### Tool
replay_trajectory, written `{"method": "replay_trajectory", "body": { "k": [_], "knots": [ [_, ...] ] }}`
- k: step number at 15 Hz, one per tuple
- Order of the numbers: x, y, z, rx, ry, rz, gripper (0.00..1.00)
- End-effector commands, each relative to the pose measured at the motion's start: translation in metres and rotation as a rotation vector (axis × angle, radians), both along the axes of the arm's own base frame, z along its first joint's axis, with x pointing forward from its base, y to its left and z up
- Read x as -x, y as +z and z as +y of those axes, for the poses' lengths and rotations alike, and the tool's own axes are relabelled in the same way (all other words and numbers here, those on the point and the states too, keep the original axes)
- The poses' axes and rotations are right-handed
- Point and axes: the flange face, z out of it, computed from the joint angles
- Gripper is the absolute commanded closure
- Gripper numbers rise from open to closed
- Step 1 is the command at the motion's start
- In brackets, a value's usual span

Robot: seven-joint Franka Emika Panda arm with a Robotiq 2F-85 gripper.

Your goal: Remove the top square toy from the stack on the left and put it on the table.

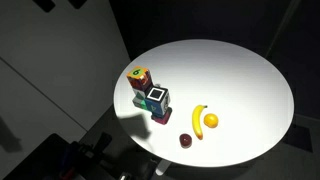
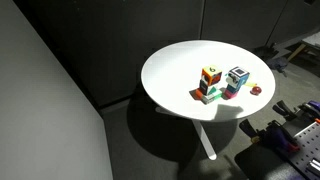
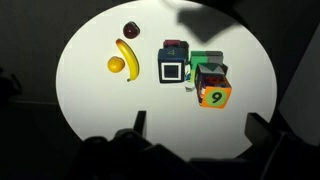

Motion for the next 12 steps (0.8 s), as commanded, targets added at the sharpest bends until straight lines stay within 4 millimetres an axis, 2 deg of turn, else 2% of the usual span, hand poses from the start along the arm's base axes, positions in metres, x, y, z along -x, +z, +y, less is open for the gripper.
{"method": "replay_trajectory", "body": {
  "k": [1,5,12],
  "knots": [
    [0.0,0.0,0.0,0.0,0.0,0.001,0.0],
    [0.0,0.0,0.0,0.0,0.0,0.001,0.0],
    [-0.016,0.002,0.002,-0.004,-0.004,0.026,0.0]
  ]
}}
